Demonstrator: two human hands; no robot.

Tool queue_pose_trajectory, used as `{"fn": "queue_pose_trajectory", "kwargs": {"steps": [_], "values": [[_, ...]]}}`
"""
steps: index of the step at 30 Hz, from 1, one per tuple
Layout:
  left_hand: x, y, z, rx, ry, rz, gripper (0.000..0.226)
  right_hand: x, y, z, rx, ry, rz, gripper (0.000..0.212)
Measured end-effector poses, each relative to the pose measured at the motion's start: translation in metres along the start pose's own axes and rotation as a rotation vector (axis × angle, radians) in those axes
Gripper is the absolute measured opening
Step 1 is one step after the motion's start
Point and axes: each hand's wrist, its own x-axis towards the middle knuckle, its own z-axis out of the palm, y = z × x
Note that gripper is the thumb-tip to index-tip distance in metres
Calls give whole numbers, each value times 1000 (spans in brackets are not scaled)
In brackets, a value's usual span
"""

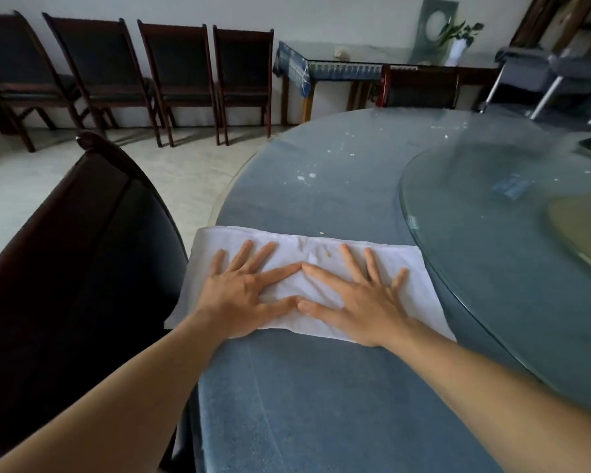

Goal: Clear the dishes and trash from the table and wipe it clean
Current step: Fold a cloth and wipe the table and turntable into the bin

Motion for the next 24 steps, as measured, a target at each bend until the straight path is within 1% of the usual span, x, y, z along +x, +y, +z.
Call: {"fn": "queue_pose_trajectory", "kwargs": {"steps": [6,11,15,19,24], "values": [[60,-28,-11,38,-35,78,73,50,-3,-7,-6,37,76,79],[118,-53,-21,52,-57,122,81,103,-7,-19,-21,53,123,81],[158,-70,-26,46,-63,150,69,138,-9,-26,-18,59,170,79],[195,-85,-28,38,-89,177,71,170,-8,-33,-22,46,222,77],[248,-103,-32,8,-103,255,66,208,-9,-42,-56,71,306,73]]}}
